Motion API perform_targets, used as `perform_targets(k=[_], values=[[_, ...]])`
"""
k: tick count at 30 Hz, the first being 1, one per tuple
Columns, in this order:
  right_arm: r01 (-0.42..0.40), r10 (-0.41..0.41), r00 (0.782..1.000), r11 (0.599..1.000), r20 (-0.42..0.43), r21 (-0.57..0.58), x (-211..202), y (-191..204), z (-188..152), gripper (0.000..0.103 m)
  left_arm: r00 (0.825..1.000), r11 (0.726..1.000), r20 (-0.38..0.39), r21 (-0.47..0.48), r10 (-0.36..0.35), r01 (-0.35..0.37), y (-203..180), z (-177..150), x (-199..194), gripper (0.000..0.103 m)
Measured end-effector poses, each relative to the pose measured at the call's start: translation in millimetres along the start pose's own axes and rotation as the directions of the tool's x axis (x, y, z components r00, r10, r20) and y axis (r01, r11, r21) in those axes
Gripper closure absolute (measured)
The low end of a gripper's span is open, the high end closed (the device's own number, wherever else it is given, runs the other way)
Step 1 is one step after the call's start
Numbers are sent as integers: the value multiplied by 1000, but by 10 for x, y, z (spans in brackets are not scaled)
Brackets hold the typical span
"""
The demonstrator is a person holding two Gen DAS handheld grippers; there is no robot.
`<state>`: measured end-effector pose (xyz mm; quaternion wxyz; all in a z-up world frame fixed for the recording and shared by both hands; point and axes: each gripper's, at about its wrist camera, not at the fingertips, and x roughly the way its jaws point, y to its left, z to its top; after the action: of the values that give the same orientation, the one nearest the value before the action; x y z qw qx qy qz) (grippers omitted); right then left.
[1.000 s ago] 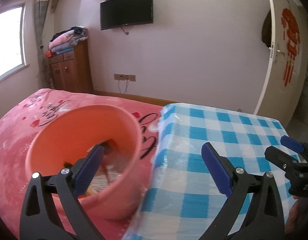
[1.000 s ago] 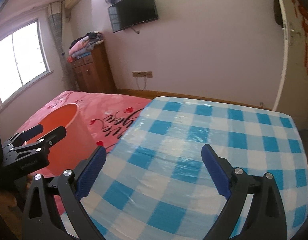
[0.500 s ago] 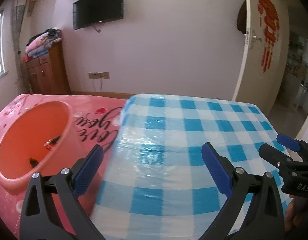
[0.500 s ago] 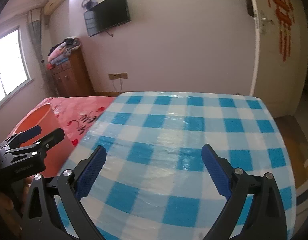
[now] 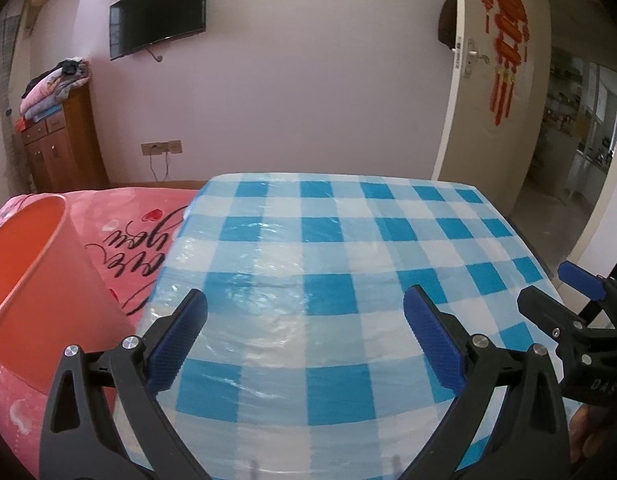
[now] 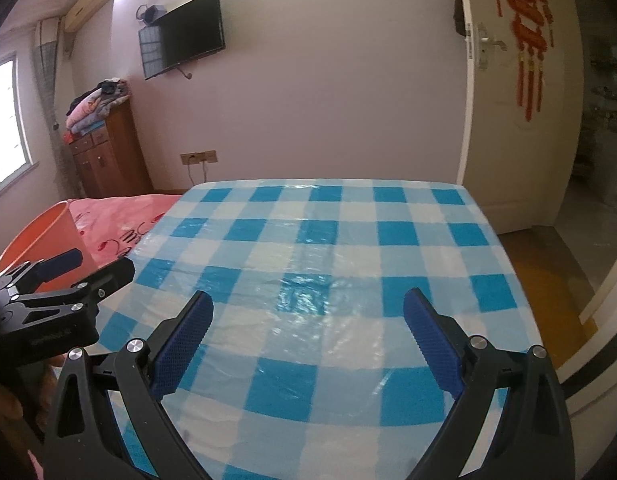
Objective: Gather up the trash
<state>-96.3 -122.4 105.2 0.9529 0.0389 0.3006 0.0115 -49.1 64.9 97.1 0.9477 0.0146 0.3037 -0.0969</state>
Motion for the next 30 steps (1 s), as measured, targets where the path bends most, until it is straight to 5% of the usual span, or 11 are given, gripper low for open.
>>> perform_targets(k=[17, 30], values=[[141, -142, 990, 989, 18, 34, -195, -416, -354, 8, 998, 998, -2, 36, -58, 58, -370, -172, -43, 4], [156, -157, 987, 987, 28, 42, -253, -483, -437, 8, 999, 998, -3, 58, -32, 32, -491, -290, -73, 4]])
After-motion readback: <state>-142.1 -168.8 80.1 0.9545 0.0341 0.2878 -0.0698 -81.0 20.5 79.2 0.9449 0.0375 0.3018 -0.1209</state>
